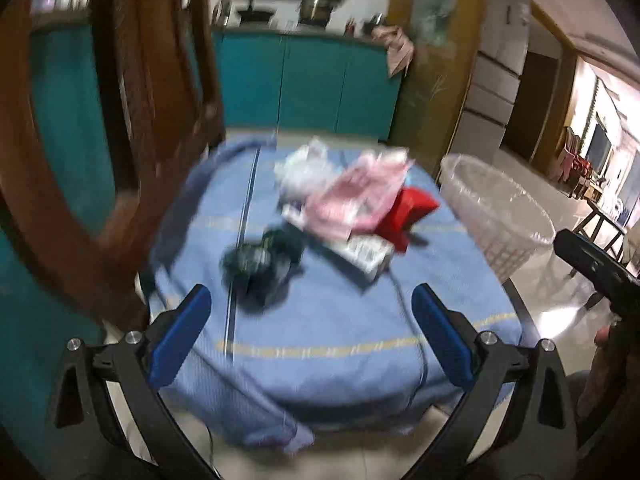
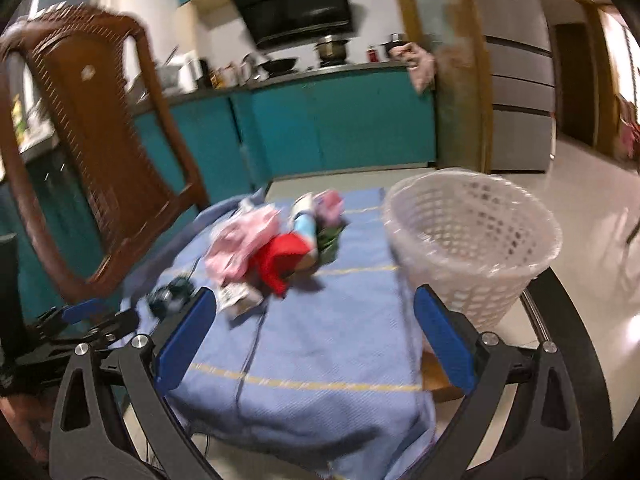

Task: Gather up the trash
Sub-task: 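Reach the left tool to the dark green crumpled bag and grasp it, then grasp and lift the red packet with the right tool while the left tool holds the green bag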

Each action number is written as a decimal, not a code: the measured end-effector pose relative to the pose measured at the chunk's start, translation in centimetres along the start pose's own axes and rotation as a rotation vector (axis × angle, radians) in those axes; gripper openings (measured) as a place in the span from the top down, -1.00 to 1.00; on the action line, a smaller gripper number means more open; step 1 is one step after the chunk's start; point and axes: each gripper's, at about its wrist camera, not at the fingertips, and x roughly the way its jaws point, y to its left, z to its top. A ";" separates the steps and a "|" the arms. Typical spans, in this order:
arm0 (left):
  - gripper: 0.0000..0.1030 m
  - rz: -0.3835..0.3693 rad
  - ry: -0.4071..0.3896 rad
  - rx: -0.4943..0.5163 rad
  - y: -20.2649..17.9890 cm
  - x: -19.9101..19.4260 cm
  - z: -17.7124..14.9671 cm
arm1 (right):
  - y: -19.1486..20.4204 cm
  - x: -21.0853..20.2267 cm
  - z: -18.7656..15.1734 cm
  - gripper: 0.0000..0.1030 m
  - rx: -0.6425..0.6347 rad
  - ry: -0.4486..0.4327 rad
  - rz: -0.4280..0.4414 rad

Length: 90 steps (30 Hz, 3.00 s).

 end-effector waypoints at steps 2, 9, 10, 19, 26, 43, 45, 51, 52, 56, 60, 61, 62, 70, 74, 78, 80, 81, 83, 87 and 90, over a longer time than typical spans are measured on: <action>-0.94 -0.006 0.030 -0.003 0.2 0.7 -0.2 | 0.7 0.2 -0.4 -0.88 -0.015 0.018 0.005; -0.94 -0.022 0.028 0.012 0.2 0.5 -0.5 | 1.0 0.3 -0.6 -0.88 -0.004 0.028 0.000; -0.94 -0.020 0.028 0.015 0.1 0.4 -0.7 | 1.1 0.3 -0.5 -0.88 -0.010 0.026 -0.002; -0.94 -0.016 0.029 0.014 0.2 0.1 -0.7 | 1.2 0.3 0.1 -0.88 -0.008 0.029 -0.002; -0.94 -0.009 0.031 0.023 -0.1 0.4 -0.8 | 1.0 0.2 0.1 -0.88 -0.002 0.025 -0.002; -0.94 0.021 0.038 0.034 0.1 1.1 -0.8 | 0.8 0.0 0.3 -0.88 -0.004 0.028 0.003; -0.94 0.038 0.034 0.045 0.2 1.3 -0.6 | 0.7 0.0 0.3 -0.88 -0.004 0.029 0.005; -0.94 0.073 0.043 0.083 0.8 2.8 1.0 | 0.8 0.1 0.3 -0.88 -0.006 0.036 0.010; -0.94 0.072 0.047 0.095 0.8 3.2 1.3 | 0.8 0.2 0.3 -0.88 -0.007 0.037 0.009; -0.90 0.098 0.071 0.162 0.6 5.4 2.5 | 0.8 0.6 0.2 -0.88 -0.014 0.049 0.004; -0.79 0.118 0.136 0.182 0.9 8.4 3.3 | 0.9 1.1 0.2 -0.88 -0.015 0.062 0.009; -0.71 0.120 0.155 0.188 0.9 9.1 3.3 | 1.0 1.2 0.3 -0.88 -0.019 0.061 0.009; -0.66 0.124 0.180 0.193 1.0 9.9 3.3 | 1.0 1.4 0.3 -0.88 -0.025 0.060 0.009; 0.16 0.077 0.158 0.142 1.8 8.6 3.4 | 1.5 5.4 2.2 -0.74 -0.012 0.124 0.082; 0.16 0.007 -0.013 0.078 1.6 3.8 3.5 | 1.6 8.3 3.0 -0.67 0.029 0.167 0.104; 0.16 -0.012 -0.197 0.044 0.6 -0.3 3.3 | 2.6 12.0 3.3 -0.47 0.045 0.234 0.126; 0.16 -0.005 -0.233 0.060 0.0 -1.0 2.9 | 2.9 13.8 3.1 -0.38 0.052 0.272 0.131; 0.16 -0.008 -0.244 0.061 -0.2 -1.1 2.8 | 3.1 14.6 3.0 -0.34 0.055 0.288 0.129; 0.15 -0.017 -0.233 0.056 -0.3 -0.8 2.8 | 3.3 16.1 2.9 -0.25 0.061 0.320 0.128; 0.15 -0.011 -0.222 0.044 -0.1 -0.3 3.0 | 3.6 18.0 2.6 0.08 0.056 0.361 0.137; 0.15 -0.016 -0.219 0.036 0.1 -0.1 3.3 | 3.8 19.1 2.3 0.54 0.053 0.395 0.152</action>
